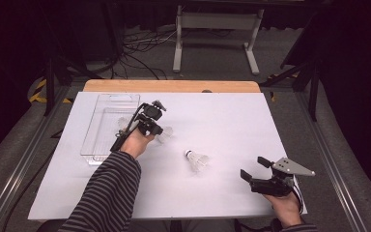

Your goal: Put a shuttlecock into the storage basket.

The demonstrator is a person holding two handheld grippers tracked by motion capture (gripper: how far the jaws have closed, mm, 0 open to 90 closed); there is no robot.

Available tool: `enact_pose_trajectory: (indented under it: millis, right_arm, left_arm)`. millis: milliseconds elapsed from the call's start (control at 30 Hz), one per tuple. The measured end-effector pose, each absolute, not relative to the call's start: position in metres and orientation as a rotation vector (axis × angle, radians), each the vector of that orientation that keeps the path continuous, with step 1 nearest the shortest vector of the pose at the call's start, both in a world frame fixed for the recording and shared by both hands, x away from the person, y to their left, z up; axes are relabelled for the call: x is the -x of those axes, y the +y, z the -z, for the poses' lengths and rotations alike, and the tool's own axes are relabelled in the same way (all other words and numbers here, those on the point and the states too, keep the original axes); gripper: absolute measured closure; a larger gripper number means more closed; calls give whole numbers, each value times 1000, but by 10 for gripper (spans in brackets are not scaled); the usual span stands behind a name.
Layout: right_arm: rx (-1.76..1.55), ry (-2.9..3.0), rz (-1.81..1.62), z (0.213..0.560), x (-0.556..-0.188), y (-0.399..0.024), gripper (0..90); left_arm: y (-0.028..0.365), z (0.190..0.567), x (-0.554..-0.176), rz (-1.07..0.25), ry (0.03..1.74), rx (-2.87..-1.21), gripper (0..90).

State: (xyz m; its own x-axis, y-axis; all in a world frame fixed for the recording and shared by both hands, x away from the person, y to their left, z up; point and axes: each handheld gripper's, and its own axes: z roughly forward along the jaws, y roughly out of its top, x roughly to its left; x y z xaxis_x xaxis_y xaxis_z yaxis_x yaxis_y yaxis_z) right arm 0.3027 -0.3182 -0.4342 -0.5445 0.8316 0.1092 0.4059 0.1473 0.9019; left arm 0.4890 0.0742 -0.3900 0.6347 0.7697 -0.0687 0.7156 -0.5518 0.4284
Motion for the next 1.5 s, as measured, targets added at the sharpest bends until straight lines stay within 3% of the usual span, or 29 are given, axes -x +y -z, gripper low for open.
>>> enact_pose_trajectory:
  millis: [1500]
  right_arm:
    - [-1179,2015,-1357,435,-303,-317,125]
  left_arm:
    - [99,362,-473,-164,1137,-2348,899]
